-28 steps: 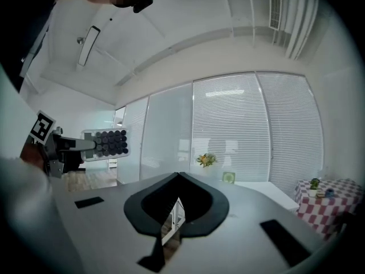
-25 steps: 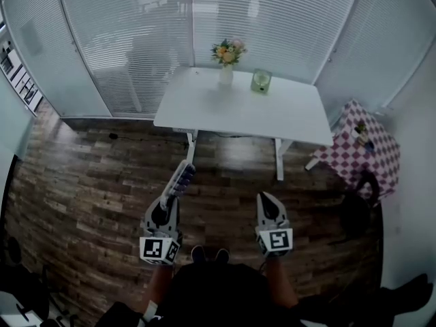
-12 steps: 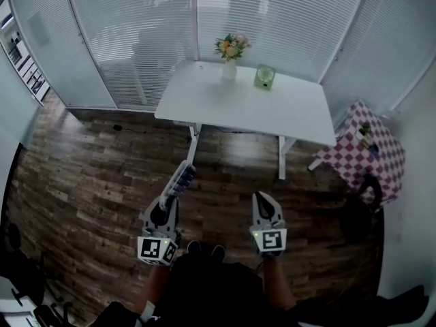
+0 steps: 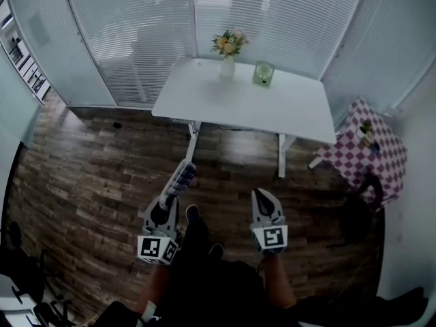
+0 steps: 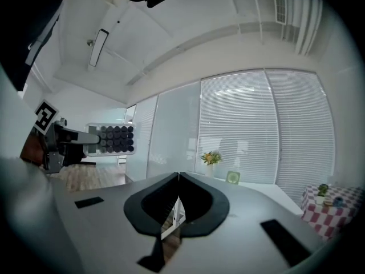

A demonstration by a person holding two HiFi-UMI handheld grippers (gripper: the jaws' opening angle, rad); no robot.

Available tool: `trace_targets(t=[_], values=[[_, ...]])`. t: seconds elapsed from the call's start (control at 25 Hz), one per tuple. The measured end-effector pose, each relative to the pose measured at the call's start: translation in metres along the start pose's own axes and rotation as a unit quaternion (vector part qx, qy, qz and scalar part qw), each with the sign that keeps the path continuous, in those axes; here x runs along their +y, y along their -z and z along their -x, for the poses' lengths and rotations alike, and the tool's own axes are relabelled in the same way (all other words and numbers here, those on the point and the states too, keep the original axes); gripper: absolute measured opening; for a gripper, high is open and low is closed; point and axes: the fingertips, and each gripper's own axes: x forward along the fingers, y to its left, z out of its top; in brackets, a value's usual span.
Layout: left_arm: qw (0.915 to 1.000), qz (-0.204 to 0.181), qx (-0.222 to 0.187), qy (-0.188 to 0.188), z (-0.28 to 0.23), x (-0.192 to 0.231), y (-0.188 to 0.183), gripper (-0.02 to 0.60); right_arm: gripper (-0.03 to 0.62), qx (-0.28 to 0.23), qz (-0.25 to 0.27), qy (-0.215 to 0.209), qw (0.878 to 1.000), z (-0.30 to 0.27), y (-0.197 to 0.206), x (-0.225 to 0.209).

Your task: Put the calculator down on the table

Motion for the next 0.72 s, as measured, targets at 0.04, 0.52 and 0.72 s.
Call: trace_targets(t=[0.04,0.52,0.72], values=[[1.0,0.001,-0.001,0.0,-0.002,0.0,0.0,0.1,0.008,0.005,0.0,0.0,1.0,-0.001,0.002,-0.001],[0.9998,-0.003,-0.017,0.007,-0.044,0.004,-0.004,0.1,0.008,-0.025,-0.011,0.009,1.0,-0.03,-0.013,-0.028],[0.9997,-0.017,-0.007,0.014,-0.066,0.016,-0.001,0.1,0.008,-0.015,-0.026,0.012,0.999,-0.055,-0.006,-0.033]])
